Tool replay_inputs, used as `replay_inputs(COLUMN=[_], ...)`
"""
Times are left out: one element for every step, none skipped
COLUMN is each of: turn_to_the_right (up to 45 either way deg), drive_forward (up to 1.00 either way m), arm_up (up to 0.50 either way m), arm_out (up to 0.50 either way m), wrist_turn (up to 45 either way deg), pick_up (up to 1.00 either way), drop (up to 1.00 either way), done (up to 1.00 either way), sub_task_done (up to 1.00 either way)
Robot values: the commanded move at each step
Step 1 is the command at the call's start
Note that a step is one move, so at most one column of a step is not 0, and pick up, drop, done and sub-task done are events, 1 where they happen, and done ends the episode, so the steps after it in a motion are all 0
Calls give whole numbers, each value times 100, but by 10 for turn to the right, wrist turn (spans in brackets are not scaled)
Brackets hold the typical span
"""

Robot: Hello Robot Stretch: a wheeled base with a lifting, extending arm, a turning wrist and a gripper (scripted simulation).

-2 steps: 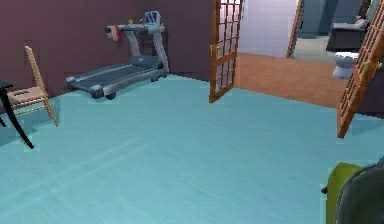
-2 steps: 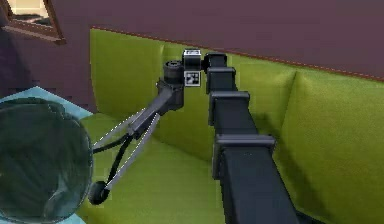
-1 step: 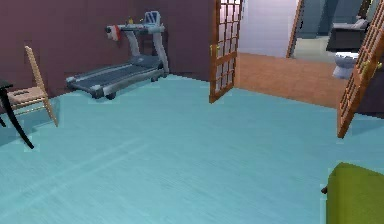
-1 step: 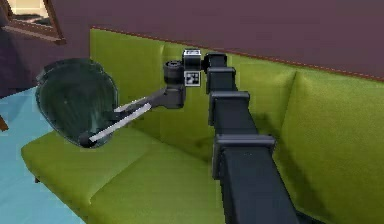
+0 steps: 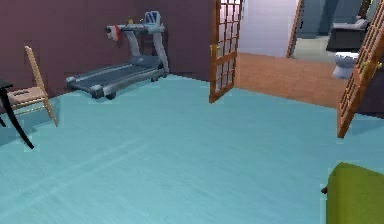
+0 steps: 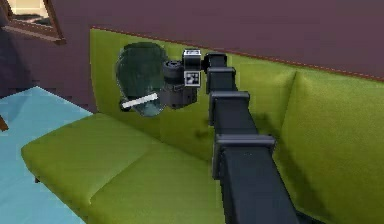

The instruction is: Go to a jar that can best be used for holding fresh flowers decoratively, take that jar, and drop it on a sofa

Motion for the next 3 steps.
replay_inputs(turn_to_the_right=[0, 0, 0], drive_forward=[0, 0, 0], arm_up=[0, -40, -32], arm_out=[0, 0, 0], wrist_turn=[390, 0, 0], pick_up=[0, 0, 0], drop=[0, 0, 0], done=[0, 0, 0], sub_task_done=[0, 0, 0])
